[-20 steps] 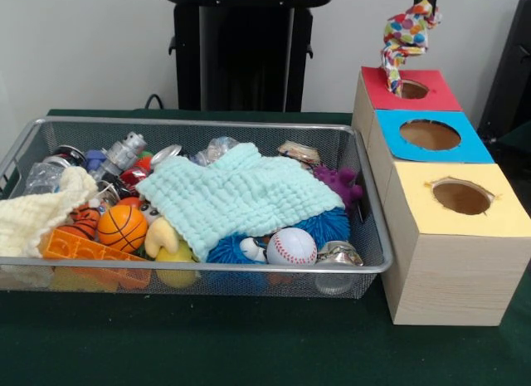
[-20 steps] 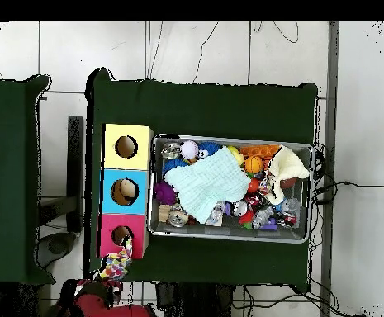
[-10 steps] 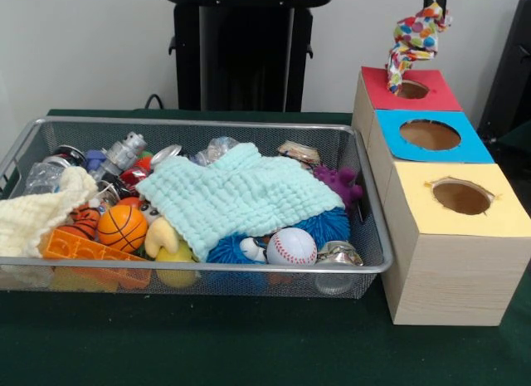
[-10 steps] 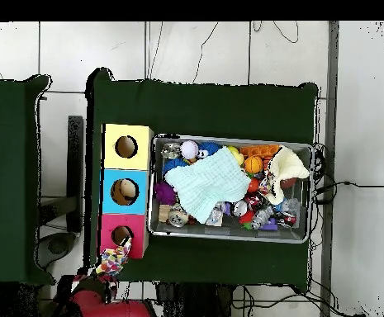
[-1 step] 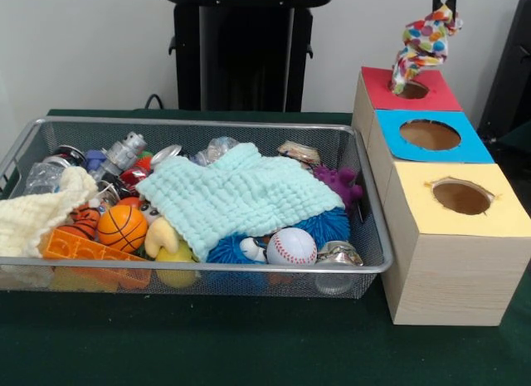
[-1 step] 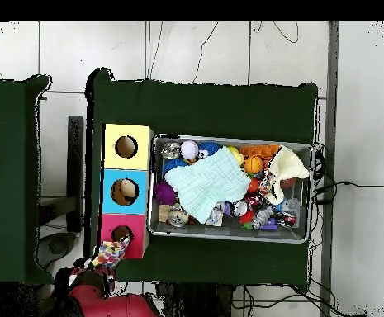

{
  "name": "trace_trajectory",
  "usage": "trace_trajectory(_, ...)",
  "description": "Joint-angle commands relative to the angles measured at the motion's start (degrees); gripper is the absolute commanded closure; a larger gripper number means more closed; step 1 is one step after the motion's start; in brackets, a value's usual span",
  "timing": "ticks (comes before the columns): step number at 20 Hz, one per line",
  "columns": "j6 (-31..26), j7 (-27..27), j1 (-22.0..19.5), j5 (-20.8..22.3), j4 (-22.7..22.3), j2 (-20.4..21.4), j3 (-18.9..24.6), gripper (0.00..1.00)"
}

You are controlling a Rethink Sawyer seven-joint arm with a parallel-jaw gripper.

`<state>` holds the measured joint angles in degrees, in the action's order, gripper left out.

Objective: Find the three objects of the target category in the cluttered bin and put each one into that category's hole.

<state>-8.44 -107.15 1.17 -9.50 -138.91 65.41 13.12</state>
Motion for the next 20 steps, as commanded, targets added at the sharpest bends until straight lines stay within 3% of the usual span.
trace_trajectory(1, 7.6, -7.3, -3.3, 2.9, 4.1, -3.2, 5.4, 1.00)
trace_trajectory(10, 16.7, -7.5, -5.8, 9.1, 2.7, -8.9, 5.0, 1.00)
trace_trajectory(16, 18.9, -7.6, -6.5, 11.7, 3.1, -11.2, 4.0, 1.00)
trace_trajectory(20, 17.9, -7.9, -6.0, 11.6, 3.4, -10.5, 2.7, 1.00)
